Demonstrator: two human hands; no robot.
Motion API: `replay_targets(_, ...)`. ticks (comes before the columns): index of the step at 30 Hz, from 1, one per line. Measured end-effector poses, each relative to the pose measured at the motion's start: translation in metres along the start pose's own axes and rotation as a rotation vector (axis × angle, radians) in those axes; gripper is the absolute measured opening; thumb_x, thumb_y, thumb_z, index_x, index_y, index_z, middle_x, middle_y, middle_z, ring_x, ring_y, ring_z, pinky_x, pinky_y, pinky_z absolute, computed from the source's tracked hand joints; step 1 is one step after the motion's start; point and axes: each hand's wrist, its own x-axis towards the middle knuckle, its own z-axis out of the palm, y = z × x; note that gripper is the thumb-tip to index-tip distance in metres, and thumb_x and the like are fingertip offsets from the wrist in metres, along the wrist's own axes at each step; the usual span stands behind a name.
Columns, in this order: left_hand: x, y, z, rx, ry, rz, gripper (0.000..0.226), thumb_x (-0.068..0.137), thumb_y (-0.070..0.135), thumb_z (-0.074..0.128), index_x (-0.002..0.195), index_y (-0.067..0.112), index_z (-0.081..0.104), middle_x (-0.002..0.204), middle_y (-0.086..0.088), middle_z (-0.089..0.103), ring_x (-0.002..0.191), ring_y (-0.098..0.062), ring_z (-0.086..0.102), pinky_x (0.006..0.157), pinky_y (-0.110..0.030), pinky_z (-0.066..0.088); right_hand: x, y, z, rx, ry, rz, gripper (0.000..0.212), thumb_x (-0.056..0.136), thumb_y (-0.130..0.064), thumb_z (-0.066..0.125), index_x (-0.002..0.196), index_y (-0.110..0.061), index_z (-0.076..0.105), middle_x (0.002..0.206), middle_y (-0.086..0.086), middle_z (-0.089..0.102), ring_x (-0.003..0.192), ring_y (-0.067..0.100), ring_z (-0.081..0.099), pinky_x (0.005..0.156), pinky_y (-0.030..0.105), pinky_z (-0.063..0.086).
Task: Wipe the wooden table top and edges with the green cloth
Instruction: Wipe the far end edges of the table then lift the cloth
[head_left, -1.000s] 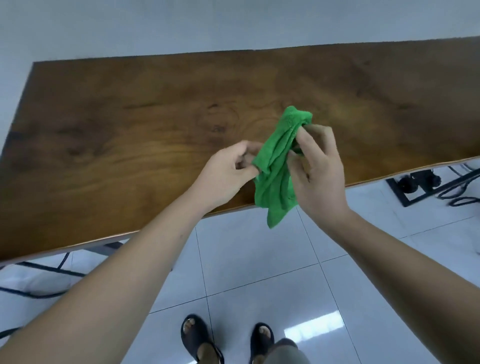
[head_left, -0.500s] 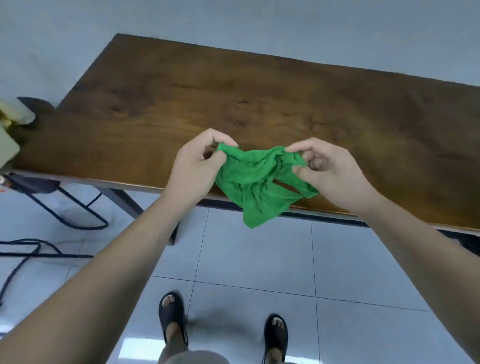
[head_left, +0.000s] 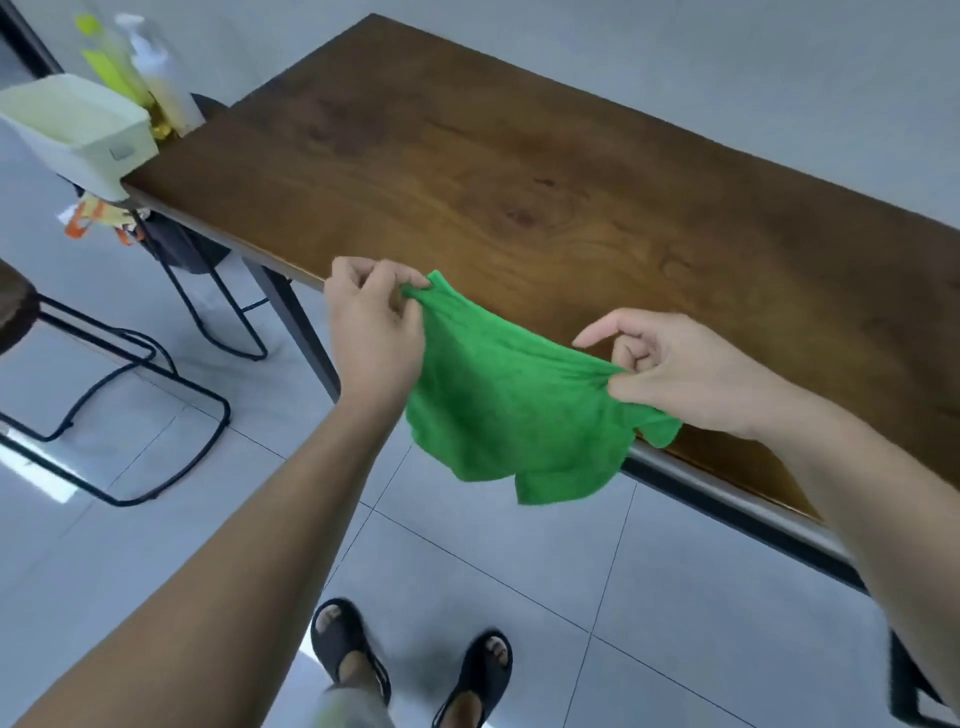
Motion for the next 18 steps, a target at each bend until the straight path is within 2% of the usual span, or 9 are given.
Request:
replay_targets(2, -0.014, -0.003, 0.016, 0.055, 0.045, -0.084, 0.021, 0.095, 0.009, 0.061, 0.101, 0.029, 0.068, 0.103, 0.004, 0.057, 0.083, -0.005, 0.055, 0.074, -0.020, 0.047, 0.015, 0.014, 0.014, -0.194, 0.092, -0.001, 0.044, 0.092, -0.009, 0.075, 0.126, -0.036, 0.069, 0.074, -0.004, 0.061, 0.058, 0.005, 0.051, 0.068, 0.032, 0.047)
replay_targets(4, -0.029, -0.004, 0.034, -0.011, 0.045, -0.212, 0.013, 0.098, 0.013, 0.061, 0.099, 0.026, 0.063, 0.078, 0.005, 0.061, 0.067, -0.008, 0.058, 0.074, -0.037, 0.052, 0.025, 0.029, 0.023, -0.281, 0.155, -0.002, 0.041, 0.091, -0.012, 0.075, 0.126, -0.034, 0.068, 0.074, -0.005, 0.060, 0.063, 0.006, 0.055, 0.074, 0.038, 0.052)
replay_targets(6, -0.043, 0.000, 0.050, -0.193, 0.093, -0.338, 0.011, 0.101, 0.017, 0.061, 0.103, 0.027, 0.064, 0.075, 0.004, 0.068, 0.069, -0.008, 0.067, 0.078, -0.043, 0.056, 0.030, 0.044, 0.026, -0.334, 0.209, -0.016, 0.038, 0.092, -0.013, 0.073, 0.125, -0.030, 0.069, 0.072, -0.005, 0.057, 0.065, 0.010, 0.055, 0.078, 0.041, 0.056)
replay_targets(9, -0.063, 0.011, 0.064, -0.416, 0.204, -0.390, 0.027, 0.103, 0.015, 0.059, 0.124, 0.031, 0.061, 0.098, 0.004, 0.074, 0.091, -0.011, 0.074, 0.087, -0.035, 0.057, 0.033, 0.061, 0.026, -0.397, 0.287, -0.043, 0.038, 0.093, -0.013, 0.072, 0.128, -0.027, 0.069, 0.074, -0.005, 0.055, 0.072, 0.015, 0.057, 0.077, 0.043, 0.057)
replay_targets(12, -0.095, 0.020, 0.080, -0.462, 0.149, -0.286, 0.036, 0.104, 0.008, 0.059, 0.136, 0.023, 0.054, 0.134, 0.004, 0.065, 0.124, -0.012, 0.064, 0.108, -0.036, 0.052, 0.034, 0.074, 0.027, -0.400, 0.371, -0.038, 0.041, 0.093, -0.015, 0.073, 0.131, -0.028, 0.067, 0.084, -0.005, 0.057, 0.080, 0.017, 0.059, 0.081, 0.044, 0.057)
replay_targets(13, -0.107, 0.022, 0.088, -0.427, 0.104, -0.254, 0.038, 0.105, 0.009, 0.060, 0.140, 0.022, 0.053, 0.151, 0.003, 0.057, 0.140, -0.011, 0.054, 0.119, -0.037, 0.045, 0.034, 0.076, 0.028, -0.402, 0.391, -0.041, 0.044, 0.092, -0.015, 0.074, 0.134, -0.029, 0.066, 0.090, -0.007, 0.057, 0.084, 0.018, 0.059, 0.084, 0.045, 0.058)
replay_targets(15, -0.126, 0.027, 0.105, -0.328, 0.007, -0.208, 0.051, 0.108, 0.019, 0.060, 0.157, 0.018, 0.045, 0.178, 0.003, 0.027, 0.164, -0.009, 0.024, 0.132, -0.036, 0.027, 0.034, 0.080, 0.031, -0.402, 0.399, -0.058, 0.051, 0.091, -0.015, 0.074, 0.139, -0.030, 0.064, 0.106, -0.010, 0.058, 0.097, 0.018, 0.060, 0.096, 0.047, 0.056)
replay_targets(17, -0.134, 0.034, 0.124, -0.280, -0.035, -0.189, 0.068, 0.111, 0.029, 0.058, 0.170, 0.014, 0.028, 0.185, 0.006, -0.002, 0.169, -0.008, -0.001, 0.136, -0.041, 0.016, 0.036, 0.079, 0.031, -0.359, 0.368, -0.079, 0.056, 0.090, -0.013, 0.074, 0.142, -0.030, 0.064, 0.123, -0.011, 0.058, 0.113, 0.014, 0.061, 0.108, 0.046, 0.052)
replay_targets(18, -0.133, 0.037, 0.132, -0.273, -0.029, -0.199, 0.074, 0.111, 0.033, 0.057, 0.173, 0.013, 0.022, 0.184, 0.007, -0.011, 0.169, -0.009, -0.008, 0.137, -0.045, 0.013, 0.038, 0.078, 0.030, -0.320, 0.352, -0.087, 0.056, 0.091, -0.012, 0.072, 0.143, -0.030, 0.064, 0.128, -0.011, 0.058, 0.117, 0.011, 0.061, 0.111, 0.043, 0.051)
